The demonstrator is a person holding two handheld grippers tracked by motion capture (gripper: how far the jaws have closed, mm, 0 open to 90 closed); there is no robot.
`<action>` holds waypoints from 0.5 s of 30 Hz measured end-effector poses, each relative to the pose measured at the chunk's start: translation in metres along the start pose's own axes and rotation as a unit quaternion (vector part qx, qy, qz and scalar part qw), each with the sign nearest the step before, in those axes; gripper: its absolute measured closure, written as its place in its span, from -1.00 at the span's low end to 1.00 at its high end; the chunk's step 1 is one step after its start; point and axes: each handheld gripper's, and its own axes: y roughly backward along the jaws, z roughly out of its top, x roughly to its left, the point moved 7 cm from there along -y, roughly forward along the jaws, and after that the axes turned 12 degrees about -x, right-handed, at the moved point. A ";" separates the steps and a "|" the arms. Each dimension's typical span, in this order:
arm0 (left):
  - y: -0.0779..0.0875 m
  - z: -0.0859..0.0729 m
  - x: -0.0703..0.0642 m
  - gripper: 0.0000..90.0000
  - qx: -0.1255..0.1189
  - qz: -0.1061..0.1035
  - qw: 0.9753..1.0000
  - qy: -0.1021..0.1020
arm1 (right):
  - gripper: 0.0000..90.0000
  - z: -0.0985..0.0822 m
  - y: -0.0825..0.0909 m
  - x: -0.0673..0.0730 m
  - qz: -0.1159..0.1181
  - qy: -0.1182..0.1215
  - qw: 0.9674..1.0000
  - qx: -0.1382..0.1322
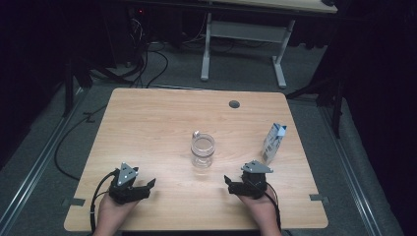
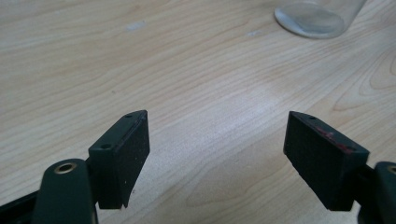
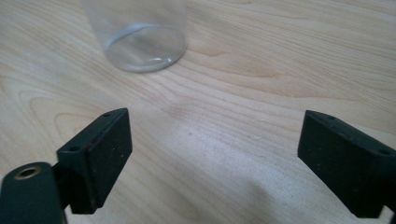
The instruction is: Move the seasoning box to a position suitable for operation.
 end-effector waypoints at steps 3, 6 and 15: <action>0.000 0.000 0.000 -0.49 0.005 0.001 1.000 0.003 | -0.72 -0.003 0.001 0.000 0.010 -0.005 1.000 0.001; -0.001 0.000 0.002 -0.46 0.010 0.017 1.000 -0.006 | -0.63 -0.006 0.003 -0.002 0.017 -0.017 1.000 -0.002; 0.000 0.002 0.001 -0.43 -0.004 0.002 1.000 0.010 | -0.59 -0.005 0.006 -0.007 0.018 -0.025 0.999 -0.009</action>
